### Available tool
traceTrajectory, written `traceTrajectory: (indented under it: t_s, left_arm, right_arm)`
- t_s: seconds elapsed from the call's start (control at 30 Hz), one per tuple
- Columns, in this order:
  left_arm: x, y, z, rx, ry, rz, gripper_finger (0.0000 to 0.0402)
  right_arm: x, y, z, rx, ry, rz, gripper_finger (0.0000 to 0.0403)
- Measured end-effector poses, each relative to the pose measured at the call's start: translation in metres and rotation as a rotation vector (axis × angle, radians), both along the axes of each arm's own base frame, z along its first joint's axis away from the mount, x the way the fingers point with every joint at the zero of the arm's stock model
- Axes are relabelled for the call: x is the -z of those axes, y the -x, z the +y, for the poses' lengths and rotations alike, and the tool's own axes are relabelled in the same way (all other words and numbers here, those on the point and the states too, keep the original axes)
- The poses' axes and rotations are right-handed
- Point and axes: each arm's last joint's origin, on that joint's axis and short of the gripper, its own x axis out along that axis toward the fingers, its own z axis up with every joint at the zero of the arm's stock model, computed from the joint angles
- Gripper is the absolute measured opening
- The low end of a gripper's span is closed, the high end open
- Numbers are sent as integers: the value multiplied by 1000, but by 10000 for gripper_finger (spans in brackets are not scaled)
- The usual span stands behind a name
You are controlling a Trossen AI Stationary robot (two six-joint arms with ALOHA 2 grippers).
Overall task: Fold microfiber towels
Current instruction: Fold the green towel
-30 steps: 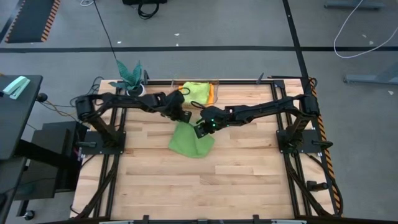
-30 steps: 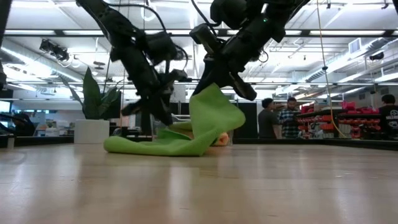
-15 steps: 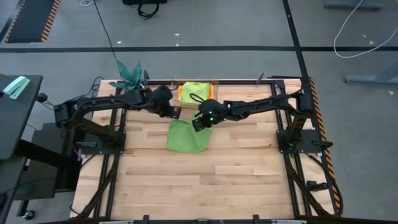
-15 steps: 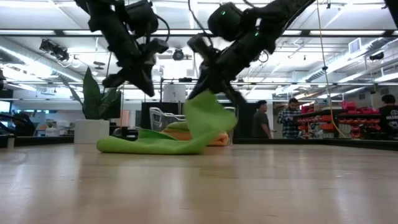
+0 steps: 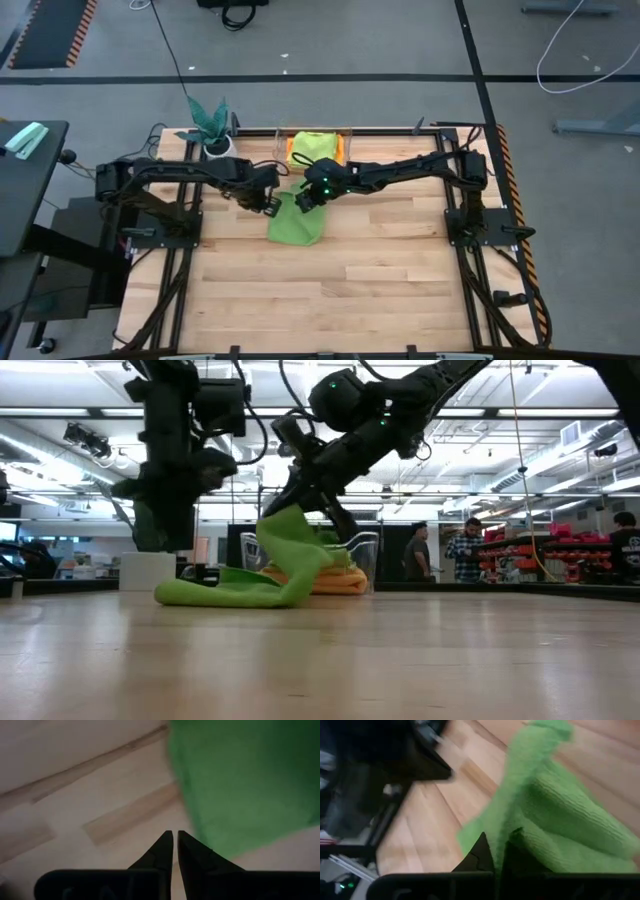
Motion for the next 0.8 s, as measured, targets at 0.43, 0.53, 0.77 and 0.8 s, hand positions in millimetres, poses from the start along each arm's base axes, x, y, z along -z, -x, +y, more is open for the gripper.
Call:
traceTrajectory:
  t_s: [0.43,0.53,0.77,0.8]
  left_arm:
    - [0,12,-1,-6,-7,116,39]
    - [-3,13,-1,-7,-7,98,39]
    - [-3,13,1,-13,-9,88,36]
    - [-3,13,2,-15,-10,86,35]
  right_arm:
    - [27,-22,0,-63,-53,34,7]
    - [26,-26,2,-87,-43,9,15]
    - [28,-25,2,-134,-19,25,58]
    - [29,-25,2,-137,-17,26,68]
